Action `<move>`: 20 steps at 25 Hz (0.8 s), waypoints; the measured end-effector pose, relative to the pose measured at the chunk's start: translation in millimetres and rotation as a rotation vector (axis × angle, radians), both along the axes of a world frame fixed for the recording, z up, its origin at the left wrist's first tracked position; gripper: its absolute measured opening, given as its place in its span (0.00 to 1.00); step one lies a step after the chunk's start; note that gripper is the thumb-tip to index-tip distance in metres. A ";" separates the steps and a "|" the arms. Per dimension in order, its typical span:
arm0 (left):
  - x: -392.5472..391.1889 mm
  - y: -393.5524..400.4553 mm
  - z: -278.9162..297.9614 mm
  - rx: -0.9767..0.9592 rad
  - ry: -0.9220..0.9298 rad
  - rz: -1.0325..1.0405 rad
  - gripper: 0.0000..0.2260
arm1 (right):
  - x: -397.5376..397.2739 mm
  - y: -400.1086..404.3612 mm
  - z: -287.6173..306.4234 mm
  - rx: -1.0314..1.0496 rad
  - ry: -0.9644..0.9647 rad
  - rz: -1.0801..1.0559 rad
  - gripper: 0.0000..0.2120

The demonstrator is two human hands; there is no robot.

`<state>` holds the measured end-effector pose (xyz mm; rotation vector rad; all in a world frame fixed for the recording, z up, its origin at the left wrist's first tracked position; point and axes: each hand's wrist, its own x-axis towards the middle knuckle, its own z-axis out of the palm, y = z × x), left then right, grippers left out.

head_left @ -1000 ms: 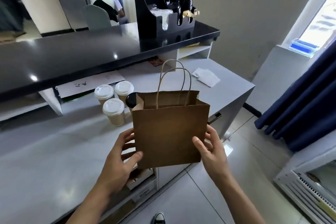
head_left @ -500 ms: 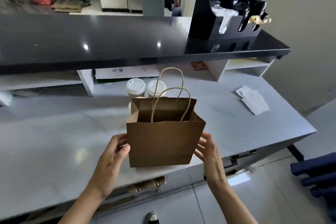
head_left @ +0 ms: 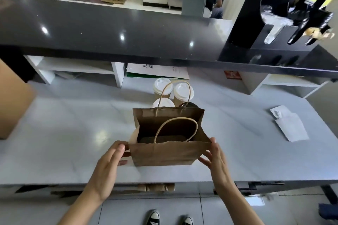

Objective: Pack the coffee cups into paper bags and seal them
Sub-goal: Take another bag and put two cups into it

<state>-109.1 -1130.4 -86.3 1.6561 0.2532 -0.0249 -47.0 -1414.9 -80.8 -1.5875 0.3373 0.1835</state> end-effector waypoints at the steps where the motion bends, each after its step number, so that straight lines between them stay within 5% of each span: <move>1: -0.8 -0.8 1.1 0.021 -0.003 0.010 0.20 | 2.8 -4.4 0.3 -0.014 -0.008 0.024 0.18; 6: 7.4 -7.6 16.9 0.139 -0.108 0.149 0.21 | 22.7 -25.9 10.5 -0.059 -0.093 0.155 0.28; 10: 22.6 -20.9 43.7 0.351 -0.246 0.250 0.13 | 39.7 -35.2 25.2 -0.088 -0.171 0.236 0.21; 14: 38.5 -36.6 55.2 0.682 -0.384 0.188 0.15 | 51.0 -40.7 37.2 -0.146 -0.284 0.286 0.17; 20: 47.1 -45.0 55.0 0.753 -0.188 0.168 0.13 | 59.6 -45.8 48.5 -0.206 -0.344 0.455 0.17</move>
